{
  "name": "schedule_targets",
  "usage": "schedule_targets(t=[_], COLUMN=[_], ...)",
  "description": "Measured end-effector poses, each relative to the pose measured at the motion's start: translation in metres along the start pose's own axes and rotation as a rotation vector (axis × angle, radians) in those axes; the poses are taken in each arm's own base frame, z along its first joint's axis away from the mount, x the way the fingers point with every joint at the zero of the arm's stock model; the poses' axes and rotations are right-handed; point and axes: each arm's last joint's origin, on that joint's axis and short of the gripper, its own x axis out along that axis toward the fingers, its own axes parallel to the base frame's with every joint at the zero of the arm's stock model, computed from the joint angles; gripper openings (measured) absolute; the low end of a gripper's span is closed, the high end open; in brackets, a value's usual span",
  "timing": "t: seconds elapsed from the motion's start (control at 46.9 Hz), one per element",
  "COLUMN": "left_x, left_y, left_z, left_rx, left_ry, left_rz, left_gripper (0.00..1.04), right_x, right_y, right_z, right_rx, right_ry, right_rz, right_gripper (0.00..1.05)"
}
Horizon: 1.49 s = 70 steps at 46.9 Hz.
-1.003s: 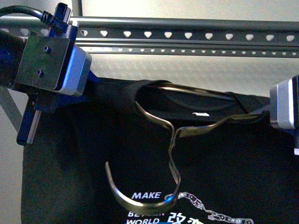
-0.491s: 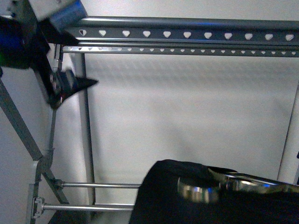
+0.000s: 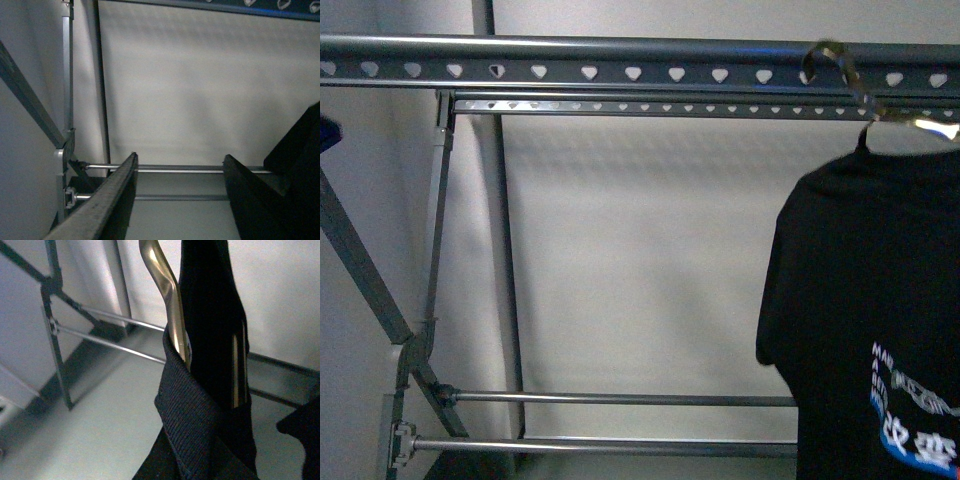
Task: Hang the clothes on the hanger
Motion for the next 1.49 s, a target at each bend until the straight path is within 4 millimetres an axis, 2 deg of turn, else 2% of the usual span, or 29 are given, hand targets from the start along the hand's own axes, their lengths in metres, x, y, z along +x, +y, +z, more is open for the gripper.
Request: schedule_targets(t=[0.149, 0.235, 0.512, 0.683, 0.789, 0.917, 0.96, 1.088, 1.216, 1.28, 1.344, 1.387, 1.493], left_x=[-0.035, -0.049, -0.085, -0.1, -0.109, -0.117, -0.12, -0.127, -0.133, -0.136, -0.137, -0.138, -0.142], left_y=[0.002, 0.003, 0.003, 0.003, 0.003, 0.003, 0.003, 0.003, 0.003, 0.003, 0.003, 0.003, 0.003], left_z=[-0.044, -0.055, -0.082, -0.091, -0.096, -0.101, -0.102, -0.105, -0.108, -0.111, -0.113, -0.112, -0.111], left_rx=[0.021, 0.024, 0.03, 0.03, 0.03, 0.03, 0.03, 0.031, 0.031, 0.031, 0.032, 0.034, 0.034], left_ry=[0.042, 0.04, 0.041, 0.034, 0.034, 0.036, 0.037, 0.035, 0.036, 0.025, 0.02, 0.017, 0.012], left_rz=[0.015, 0.015, 0.014, 0.014, 0.014, 0.014, 0.014, 0.014, 0.014, 0.014, 0.013, 0.014, 0.014], left_gripper=[0.18, 0.02, 0.04, 0.04, 0.04, 0.04, 0.04, 0.04, 0.04, 0.04, 0.04, 0.04, 0.04], right_x=[0.003, 0.012, 0.052, 0.065, 0.07, 0.071, 0.067, 0.034, -0.016, -0.044, -0.062, -0.075, -0.103], right_y=[-0.005, -0.009, -0.028, -0.023, -0.017, -0.006, 0.0, 0.02, 0.048, 0.066, 0.08, 0.091, 0.12], right_z=[0.047, 0.059, 0.069, 0.066, 0.056, 0.038, 0.032, 0.018, 0.001, -0.016, -0.031, -0.044, -0.091], right_rx=[0.236, 0.334, 0.617, 0.698, 0.691, 0.614, 0.566, 0.43, 0.263, 0.18, 0.13, 0.098, 0.084], right_ry=[-0.035, -0.034, -0.084, -0.082, -0.081, -0.119, -0.157, -0.315, -0.508, -0.589, -0.626, -0.648, -0.462], right_rz=[0.001, -0.007, -0.101, -0.107, -0.104, -0.141, -0.178, -0.232, -0.263, -0.268, -0.292, -0.311, -0.394], right_gripper=[0.03, 0.03, 0.03, 0.03, 0.04, 0.24, 0.31, 0.54, 0.76, 0.89, 0.97, 0.99, 0.81])
